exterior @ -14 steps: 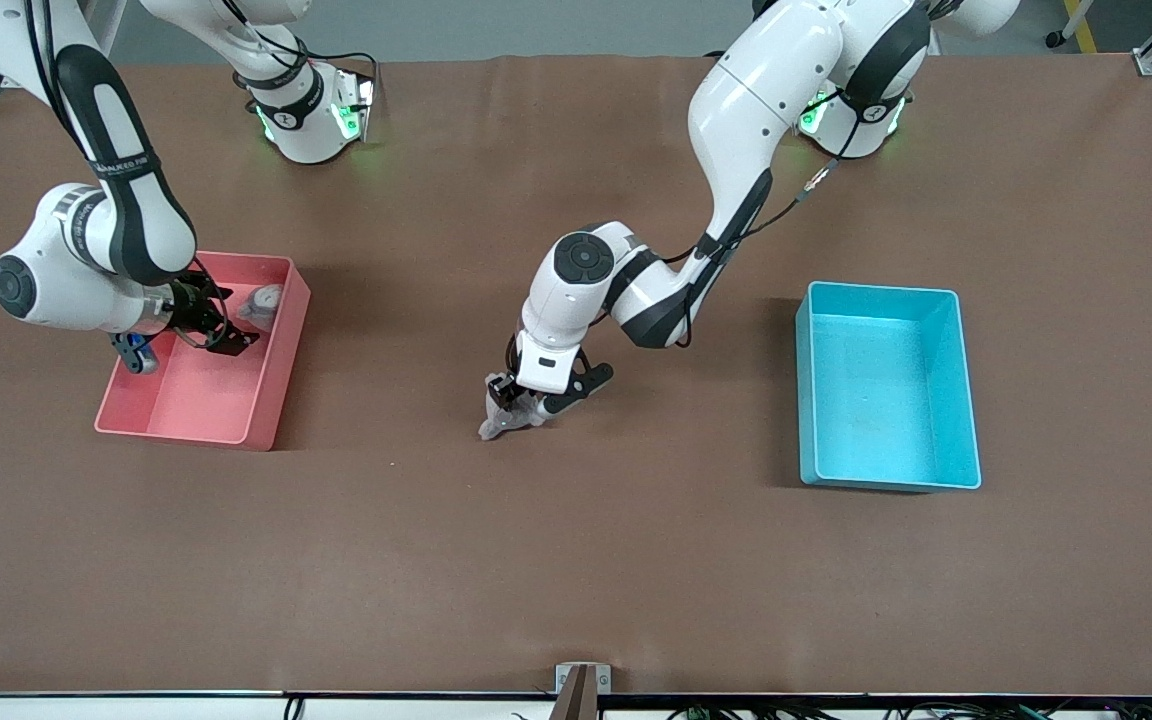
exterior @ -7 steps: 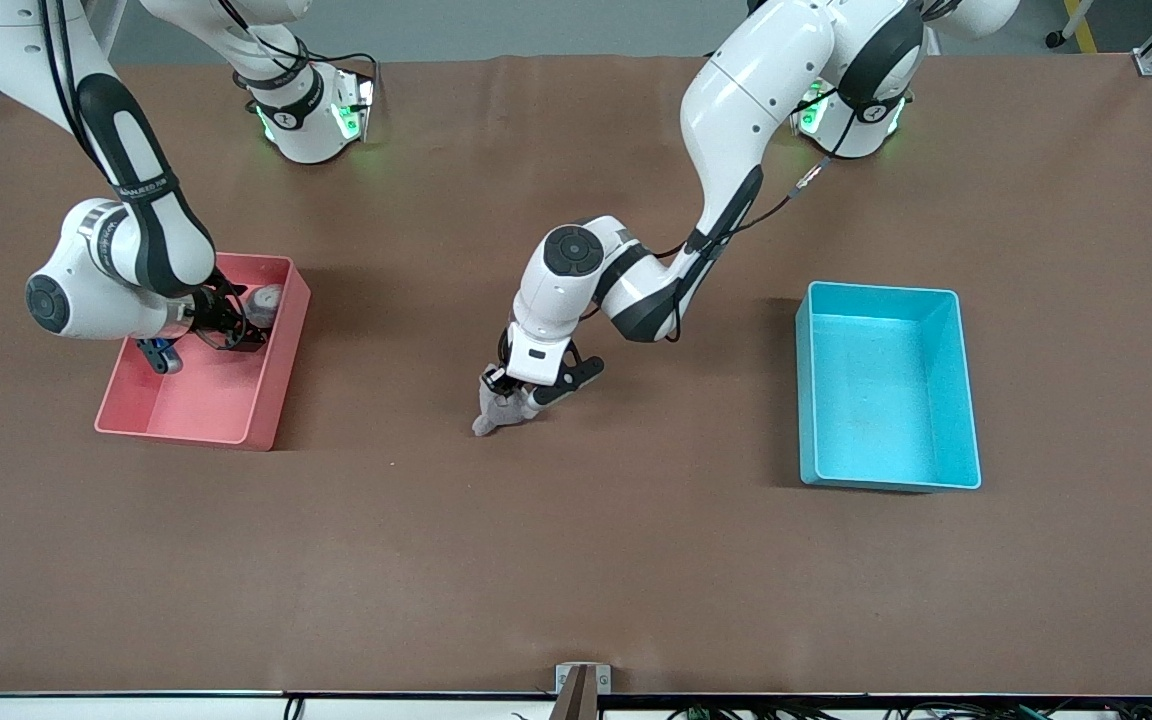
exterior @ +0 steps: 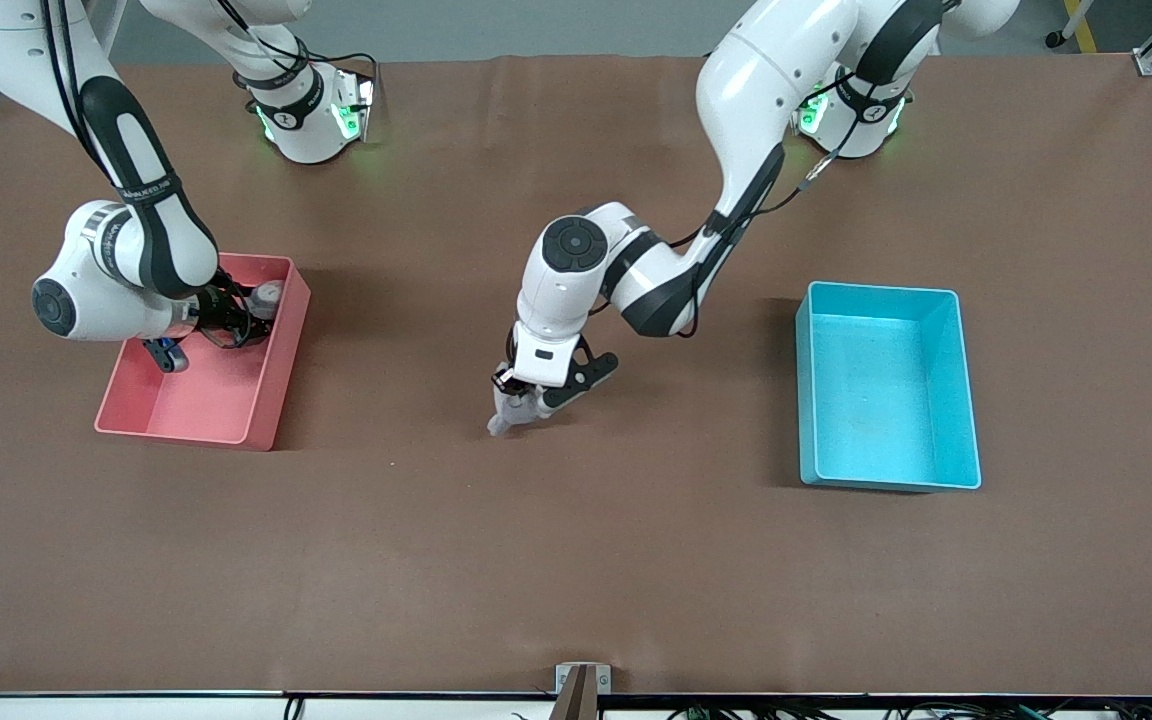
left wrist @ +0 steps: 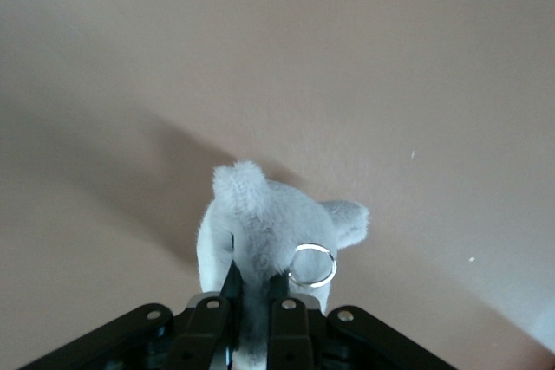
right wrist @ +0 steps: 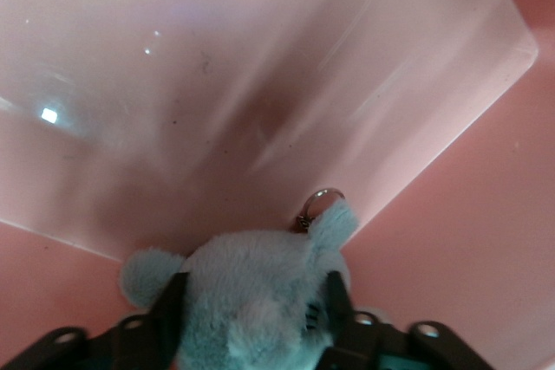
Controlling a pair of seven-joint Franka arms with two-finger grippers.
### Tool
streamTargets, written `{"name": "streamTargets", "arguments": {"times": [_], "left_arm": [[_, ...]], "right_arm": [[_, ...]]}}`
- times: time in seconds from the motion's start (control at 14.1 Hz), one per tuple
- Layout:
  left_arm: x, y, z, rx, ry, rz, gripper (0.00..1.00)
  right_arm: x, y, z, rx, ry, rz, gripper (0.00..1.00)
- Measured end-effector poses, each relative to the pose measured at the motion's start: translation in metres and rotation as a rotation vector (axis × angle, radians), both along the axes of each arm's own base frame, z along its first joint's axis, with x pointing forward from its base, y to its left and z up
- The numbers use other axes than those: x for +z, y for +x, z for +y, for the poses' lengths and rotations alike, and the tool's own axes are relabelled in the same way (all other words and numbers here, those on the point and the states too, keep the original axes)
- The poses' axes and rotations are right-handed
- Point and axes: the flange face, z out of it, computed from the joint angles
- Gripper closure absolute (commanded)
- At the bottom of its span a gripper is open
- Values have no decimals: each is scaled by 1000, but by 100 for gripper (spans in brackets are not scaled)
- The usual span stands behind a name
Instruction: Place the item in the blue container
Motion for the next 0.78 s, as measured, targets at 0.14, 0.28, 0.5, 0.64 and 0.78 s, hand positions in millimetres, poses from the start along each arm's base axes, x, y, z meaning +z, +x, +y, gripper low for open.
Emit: {"name": "streamTargets", "arguments": {"times": [0.14,0.28,0.5,0.64,0.78], "left_arm": [[38,16,22,30,5,-5,100],[68,32,50,50,3,-24,100],[103,53,102,29,17,-61,100],[120,64,139,-1,48,-66,100],[132,74,175,-48,90,-53,100]], "right_arm": [[4,3,0,3,6,7,85],[10,10,0,8,10,2,96],[18,19,-2,59,30,-32,100],[31,31,-9,111,49,-61,100],[59,49,-29,179,39,-58,100]]}}
